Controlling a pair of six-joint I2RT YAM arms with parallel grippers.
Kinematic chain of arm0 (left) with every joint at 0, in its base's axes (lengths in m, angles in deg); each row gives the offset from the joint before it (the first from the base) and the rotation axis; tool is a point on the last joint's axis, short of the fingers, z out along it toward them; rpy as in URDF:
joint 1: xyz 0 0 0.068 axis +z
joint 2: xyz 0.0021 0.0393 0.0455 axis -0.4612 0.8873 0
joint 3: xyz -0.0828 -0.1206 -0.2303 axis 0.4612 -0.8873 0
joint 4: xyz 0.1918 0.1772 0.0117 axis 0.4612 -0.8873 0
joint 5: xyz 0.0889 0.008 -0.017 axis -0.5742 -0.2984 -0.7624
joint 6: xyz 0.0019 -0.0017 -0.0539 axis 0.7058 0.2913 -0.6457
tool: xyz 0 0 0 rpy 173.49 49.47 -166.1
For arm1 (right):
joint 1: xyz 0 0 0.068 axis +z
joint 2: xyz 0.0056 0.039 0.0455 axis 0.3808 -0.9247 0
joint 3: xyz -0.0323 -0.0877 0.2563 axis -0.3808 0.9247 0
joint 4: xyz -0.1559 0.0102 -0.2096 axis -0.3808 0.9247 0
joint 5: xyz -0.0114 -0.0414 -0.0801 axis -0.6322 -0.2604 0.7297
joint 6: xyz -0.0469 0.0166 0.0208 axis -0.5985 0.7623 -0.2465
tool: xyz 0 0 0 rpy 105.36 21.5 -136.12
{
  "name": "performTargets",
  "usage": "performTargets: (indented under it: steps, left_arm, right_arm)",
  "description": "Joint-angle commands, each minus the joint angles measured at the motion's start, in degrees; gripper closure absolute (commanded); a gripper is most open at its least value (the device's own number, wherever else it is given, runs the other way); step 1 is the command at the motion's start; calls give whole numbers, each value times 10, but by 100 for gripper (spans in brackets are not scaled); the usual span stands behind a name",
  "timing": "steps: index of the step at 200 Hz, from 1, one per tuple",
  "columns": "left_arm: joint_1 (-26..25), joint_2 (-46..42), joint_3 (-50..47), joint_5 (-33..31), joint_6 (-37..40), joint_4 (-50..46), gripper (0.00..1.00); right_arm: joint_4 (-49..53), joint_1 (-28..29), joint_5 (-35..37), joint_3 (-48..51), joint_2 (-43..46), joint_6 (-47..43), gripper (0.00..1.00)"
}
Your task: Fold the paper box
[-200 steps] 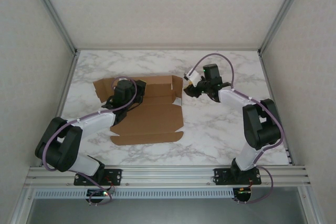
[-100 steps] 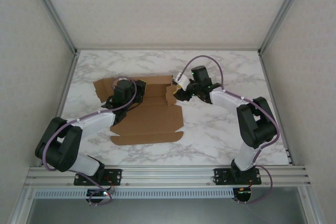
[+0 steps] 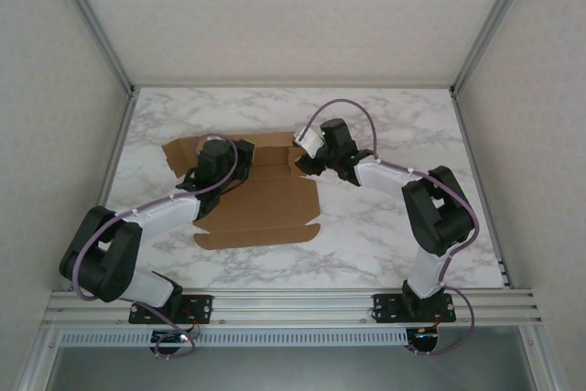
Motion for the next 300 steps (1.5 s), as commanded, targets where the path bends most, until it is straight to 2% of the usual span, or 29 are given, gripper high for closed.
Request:
performTargets:
  steps: [1,18,60,118,177,209,259,300]
  left_arm:
    - [-8,-13,-13,8,-2,-18,100]
    - [-11,-13,-17,5,-5,-18,100]
    - [-12,-16,-16,3,-8,-21,100]
    - [-9,-13,5,4,-10,-37,100]
    - [6,-19,9,12,-11,-46,100]
    - [5,-23,10,20,-15,-46,100]
    - [-4,-30,-11,26,-29,-33,100]
    - [-13,-35,-14,20,-37,-33,100]
  right_arm:
    - [-23,25,55,-17,-21,17,51]
    - [-31,40,94,-20,-31,31,51]
    - [-66,53,102,5,-27,54,51]
    - [-86,54,35,30,8,54,51]
    - [-83,52,26,37,24,42,50]
    - [-68,54,50,14,10,67,51]
    - [-90,66,139,-13,-24,129,54]
    - [-89,76,198,-29,-47,148,61]
